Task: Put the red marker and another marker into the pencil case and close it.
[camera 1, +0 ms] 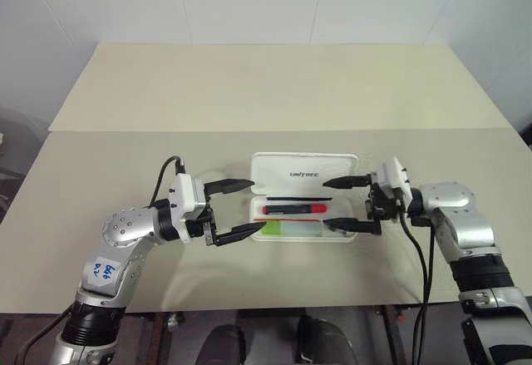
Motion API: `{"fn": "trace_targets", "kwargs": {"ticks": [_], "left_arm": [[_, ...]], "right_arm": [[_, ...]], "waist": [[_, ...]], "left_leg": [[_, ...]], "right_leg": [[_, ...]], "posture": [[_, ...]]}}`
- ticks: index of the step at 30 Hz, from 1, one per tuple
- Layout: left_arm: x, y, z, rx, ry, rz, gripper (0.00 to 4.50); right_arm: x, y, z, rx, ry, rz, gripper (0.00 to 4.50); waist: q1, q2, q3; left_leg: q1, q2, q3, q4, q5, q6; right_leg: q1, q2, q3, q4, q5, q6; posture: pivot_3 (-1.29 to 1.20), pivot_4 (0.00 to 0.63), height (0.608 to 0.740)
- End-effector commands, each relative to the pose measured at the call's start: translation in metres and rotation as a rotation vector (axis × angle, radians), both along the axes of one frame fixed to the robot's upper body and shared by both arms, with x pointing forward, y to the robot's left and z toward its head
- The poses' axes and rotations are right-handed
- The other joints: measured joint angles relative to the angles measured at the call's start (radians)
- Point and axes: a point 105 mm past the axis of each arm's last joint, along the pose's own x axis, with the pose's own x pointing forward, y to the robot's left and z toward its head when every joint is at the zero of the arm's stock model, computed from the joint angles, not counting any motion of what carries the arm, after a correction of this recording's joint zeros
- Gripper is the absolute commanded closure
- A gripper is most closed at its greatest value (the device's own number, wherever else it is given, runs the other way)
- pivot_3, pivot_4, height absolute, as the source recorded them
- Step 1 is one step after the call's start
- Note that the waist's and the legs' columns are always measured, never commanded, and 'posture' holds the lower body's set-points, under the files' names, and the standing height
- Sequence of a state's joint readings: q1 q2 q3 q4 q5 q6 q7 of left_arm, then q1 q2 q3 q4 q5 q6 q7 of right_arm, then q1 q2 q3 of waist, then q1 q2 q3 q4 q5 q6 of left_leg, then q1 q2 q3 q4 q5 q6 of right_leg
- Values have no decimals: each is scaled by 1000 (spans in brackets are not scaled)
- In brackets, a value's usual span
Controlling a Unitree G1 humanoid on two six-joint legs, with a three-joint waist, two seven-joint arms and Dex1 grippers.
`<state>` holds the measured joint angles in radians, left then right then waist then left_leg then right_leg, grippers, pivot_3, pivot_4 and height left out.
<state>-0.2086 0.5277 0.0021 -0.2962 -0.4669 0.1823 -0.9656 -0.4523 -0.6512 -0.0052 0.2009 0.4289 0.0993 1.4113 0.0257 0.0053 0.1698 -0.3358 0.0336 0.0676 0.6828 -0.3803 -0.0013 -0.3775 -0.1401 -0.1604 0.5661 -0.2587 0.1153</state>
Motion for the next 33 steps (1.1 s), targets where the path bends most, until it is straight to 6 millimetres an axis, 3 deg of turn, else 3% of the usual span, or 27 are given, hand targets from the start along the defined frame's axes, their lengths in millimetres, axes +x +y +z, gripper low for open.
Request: {"fn": "trace_targets", "kwargs": {"ticks": [1, 6, 12, 16, 25, 33], "left_arm": [[-1, 9, 3, -2, -22, 30, 429], [0, 19, 0, -4, -12, 60, 429], [4, 29, -1, -11, -11, 80, 429], [12, 35, 6, -31, -31, 81, 1303], [25, 48, 11, -40, -61, 139, 4475], [53, 60, 27, -201, -135, 387, 4475]], "right_arm": [[-6, -17, 16, 21, -52, -63, 23], [-13, -50, 27, 28, -90, -212, 23], [-19, -72, 35, 15, -139, -299, 23], [-23, -80, 30, 7, -81, -309, 0], [-22, -73, 27, 13, -89, -271, 0], [-18, -65, 30, 39, -141, -246, 0]], "waist": [[0, 0, 0], [0, 0, 0], [-3, 0, 0], [0, 0, 0], [-1, 0, 0], [0, -1, 0]], "left_leg": [[0, 0, 0, 0, 0, 0], [0, 0, 1, -1, 0, 0], [1, 0, 1, 0, 0, 0], [1, 0, 1, 0, 1, 0], [1, 0, 1, 0, 0, 0], [1, 0, 1, 0, 1, 0]], "right_leg": [[0, 0, 0, 0, 0, 0], [0, 0, 0, 0, 0, 0], [0, 0, 0, 0, 0, 0], [0, 0, 0, 0, 0, 0], [0, 0, 0, 0, 0, 0], [0, 0, 0, 0, 0, 0]], "posture": [[0, 150, 740], [0, 150, 740], [0, 150, 740], [0, 150, 740], [0, 150, 740], [0, 150, 740]]}}
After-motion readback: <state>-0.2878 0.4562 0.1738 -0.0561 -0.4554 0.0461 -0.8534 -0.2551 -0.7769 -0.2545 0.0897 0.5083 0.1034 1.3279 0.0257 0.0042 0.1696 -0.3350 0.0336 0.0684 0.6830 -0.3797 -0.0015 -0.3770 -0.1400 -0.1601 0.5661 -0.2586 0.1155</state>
